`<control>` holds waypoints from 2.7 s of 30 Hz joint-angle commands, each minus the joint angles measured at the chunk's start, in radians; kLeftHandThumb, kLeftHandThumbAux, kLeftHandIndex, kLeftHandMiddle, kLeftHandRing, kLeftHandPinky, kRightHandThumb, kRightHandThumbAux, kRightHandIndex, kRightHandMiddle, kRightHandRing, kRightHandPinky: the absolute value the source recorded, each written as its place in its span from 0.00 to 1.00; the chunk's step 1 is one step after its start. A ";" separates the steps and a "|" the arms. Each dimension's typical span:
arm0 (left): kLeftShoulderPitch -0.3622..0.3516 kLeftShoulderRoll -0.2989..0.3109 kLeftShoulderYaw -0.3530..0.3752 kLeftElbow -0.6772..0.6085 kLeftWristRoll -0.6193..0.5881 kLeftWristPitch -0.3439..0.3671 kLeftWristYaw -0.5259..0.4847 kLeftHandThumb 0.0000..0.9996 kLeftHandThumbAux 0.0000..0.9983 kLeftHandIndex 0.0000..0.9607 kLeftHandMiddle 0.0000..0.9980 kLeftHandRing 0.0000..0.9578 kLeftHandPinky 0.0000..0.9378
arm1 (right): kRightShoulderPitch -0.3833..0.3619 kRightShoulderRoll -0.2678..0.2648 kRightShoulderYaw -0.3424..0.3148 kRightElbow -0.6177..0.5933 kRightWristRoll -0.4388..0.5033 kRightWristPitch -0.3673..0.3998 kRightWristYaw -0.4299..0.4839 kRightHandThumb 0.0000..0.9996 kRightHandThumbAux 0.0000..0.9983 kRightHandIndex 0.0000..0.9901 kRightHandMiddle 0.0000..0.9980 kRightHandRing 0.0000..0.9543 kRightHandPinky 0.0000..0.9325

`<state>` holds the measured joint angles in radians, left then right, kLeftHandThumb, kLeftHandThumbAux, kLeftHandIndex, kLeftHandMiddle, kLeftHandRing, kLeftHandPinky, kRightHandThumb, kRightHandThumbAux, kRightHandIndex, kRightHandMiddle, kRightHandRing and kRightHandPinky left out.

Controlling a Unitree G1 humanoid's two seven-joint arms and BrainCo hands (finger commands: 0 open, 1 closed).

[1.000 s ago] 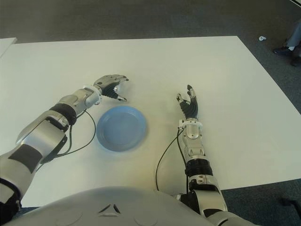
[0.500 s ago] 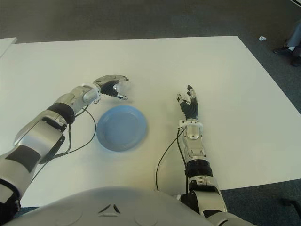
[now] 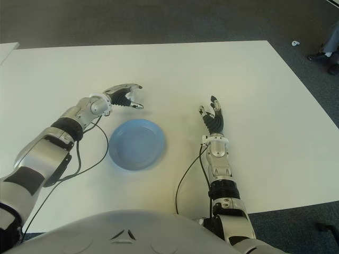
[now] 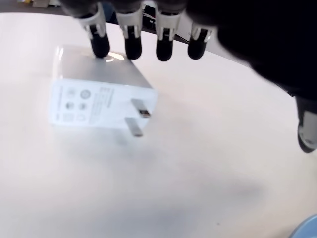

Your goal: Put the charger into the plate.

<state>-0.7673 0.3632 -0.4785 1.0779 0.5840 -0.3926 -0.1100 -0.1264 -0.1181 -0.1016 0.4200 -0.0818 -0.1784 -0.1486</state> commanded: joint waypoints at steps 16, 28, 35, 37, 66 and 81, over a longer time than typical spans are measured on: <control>0.134 0.100 0.009 -0.131 -0.029 0.012 -0.121 0.00 0.38 0.00 0.00 0.00 0.00 | 0.030 0.008 -0.008 0.015 0.024 0.043 0.027 0.05 0.55 0.00 0.02 0.01 0.02; 0.206 0.206 0.035 -0.324 -0.037 0.002 -0.202 0.00 0.38 0.00 0.00 0.00 0.00 | 0.034 0.015 -0.019 -0.007 0.030 0.074 0.021 0.04 0.58 0.00 0.04 0.02 0.02; 0.265 0.269 0.070 -0.460 -0.068 -0.004 -0.252 0.00 0.40 0.00 0.00 0.00 0.00 | 0.036 0.017 -0.024 -0.015 0.030 0.080 0.020 0.04 0.59 0.00 0.05 0.03 0.02; 0.278 0.278 0.080 -0.488 -0.073 -0.001 -0.263 0.00 0.41 0.00 0.00 0.00 0.00 | 0.036 0.017 -0.025 -0.015 0.030 0.080 0.020 0.04 0.59 0.00 0.05 0.03 0.03; 0.494 0.416 0.251 -0.806 -0.233 -0.020 -0.424 0.00 0.43 0.00 0.00 0.00 0.00 | 0.034 0.014 -0.033 -0.039 0.020 0.122 0.018 0.02 0.59 0.00 0.04 0.02 0.01; 0.560 0.437 0.293 -0.880 -0.277 -0.050 -0.450 0.00 0.40 0.00 0.00 0.00 0.00 | 0.031 0.010 -0.036 -0.031 0.021 0.121 0.021 0.03 0.59 0.00 0.03 0.02 0.02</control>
<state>-0.2370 0.7878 -0.1991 0.2216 0.3294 -0.4385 -0.5357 -0.1196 -0.1101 -0.1341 0.3596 -0.0704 -0.0947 -0.1306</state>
